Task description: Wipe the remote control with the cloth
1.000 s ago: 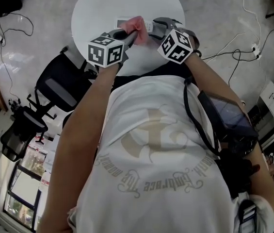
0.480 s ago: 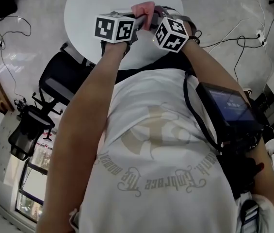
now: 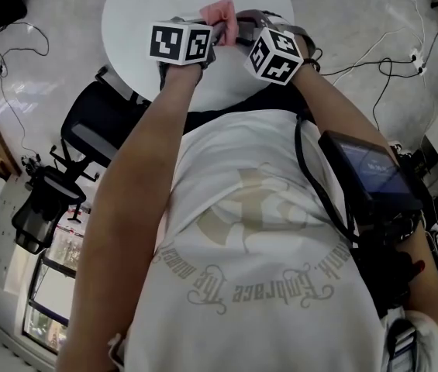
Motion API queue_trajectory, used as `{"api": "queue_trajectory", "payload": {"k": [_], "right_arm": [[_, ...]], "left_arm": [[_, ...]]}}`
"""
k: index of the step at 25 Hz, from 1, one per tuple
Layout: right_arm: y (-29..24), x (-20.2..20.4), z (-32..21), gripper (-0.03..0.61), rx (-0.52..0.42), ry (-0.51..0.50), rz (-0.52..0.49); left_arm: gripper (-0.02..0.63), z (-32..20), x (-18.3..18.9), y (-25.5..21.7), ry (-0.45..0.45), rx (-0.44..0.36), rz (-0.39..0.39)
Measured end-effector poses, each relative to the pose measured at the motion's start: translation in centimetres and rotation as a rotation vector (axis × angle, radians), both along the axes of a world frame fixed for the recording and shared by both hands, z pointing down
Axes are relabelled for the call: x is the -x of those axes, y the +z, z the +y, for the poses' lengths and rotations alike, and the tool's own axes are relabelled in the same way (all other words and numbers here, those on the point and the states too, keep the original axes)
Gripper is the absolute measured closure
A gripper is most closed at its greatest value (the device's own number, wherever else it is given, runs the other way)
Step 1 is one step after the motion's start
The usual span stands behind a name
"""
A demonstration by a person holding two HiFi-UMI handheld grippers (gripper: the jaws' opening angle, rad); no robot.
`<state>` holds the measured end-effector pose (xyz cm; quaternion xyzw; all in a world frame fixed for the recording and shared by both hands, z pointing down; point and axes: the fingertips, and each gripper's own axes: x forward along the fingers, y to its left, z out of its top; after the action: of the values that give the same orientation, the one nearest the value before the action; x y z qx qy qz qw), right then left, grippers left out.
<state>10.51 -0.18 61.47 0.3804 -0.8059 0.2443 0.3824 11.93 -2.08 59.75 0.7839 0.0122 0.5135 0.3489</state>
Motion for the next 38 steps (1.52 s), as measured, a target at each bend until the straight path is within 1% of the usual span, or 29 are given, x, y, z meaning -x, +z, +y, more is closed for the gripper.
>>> {"api": "queue_trajectory", "payload": {"k": [7, 11, 14, 18, 20, 21, 23, 26, 28, 33, 35, 38], "right_arm": [[-0.2, 0.1, -0.1, 0.365, 0.002, -0.002, 0.007], [-0.2, 0.0, 0.2, 0.365, 0.003, -0.005, 0.006], [0.0, -0.2, 0.3, 0.365, 0.003, -0.003, 0.005], [0.2, -0.3, 0.1, 0.365, 0.01, 0.0, 0.006], [0.2, -0.4, 0.1, 0.365, 0.012, -0.002, 0.005], [0.2, -0.4, 0.1, 0.365, 0.013, -0.003, 0.005], [0.2, -0.5, 0.0, 0.365, 0.014, -0.003, 0.008], [0.1, -0.5, 0.1, 0.365, 0.014, -0.003, 0.013], [0.0, -0.4, 0.1, 0.365, 0.013, -0.005, 0.014], [0.0, -0.8, 0.2, 0.365, 0.013, -0.004, 0.017], [-0.1, -0.8, 0.2, 0.365, 0.011, -0.004, 0.018], [-0.1, -0.7, 0.1, 0.365, 0.011, -0.007, 0.016]], "left_arm": [[0.595, -3.3, 3.2, 0.4, -0.063, -0.03, -0.031], [0.595, -3.9, 4.1, 0.6, -0.072, -0.046, -0.044], [0.595, -4.8, 4.8, 1.0, -0.092, -0.071, -0.074], [0.595, -7.6, 6.7, 1.6, -0.139, -0.101, -0.116], [0.595, -8.6, 7.5, 1.7, -0.144, -0.111, -0.132], [0.595, -8.8, 7.6, 1.7, -0.133, -0.116, -0.136], [0.595, -8.4, 7.2, 1.7, -0.074, -0.119, -0.132], [0.595, -6.2, 5.8, 1.5, 0.017, -0.087, -0.097], [0.595, -5.0, 4.8, 1.2, 0.037, -0.073, -0.075], [0.595, -3.9, 3.0, 0.8, 0.071, -0.1, -0.056], [0.595, -3.6, 2.7, 0.4, 0.082, -0.087, -0.039], [0.595, -1.9, 1.5, -0.2, 0.103, -0.037, 0.008]]}}
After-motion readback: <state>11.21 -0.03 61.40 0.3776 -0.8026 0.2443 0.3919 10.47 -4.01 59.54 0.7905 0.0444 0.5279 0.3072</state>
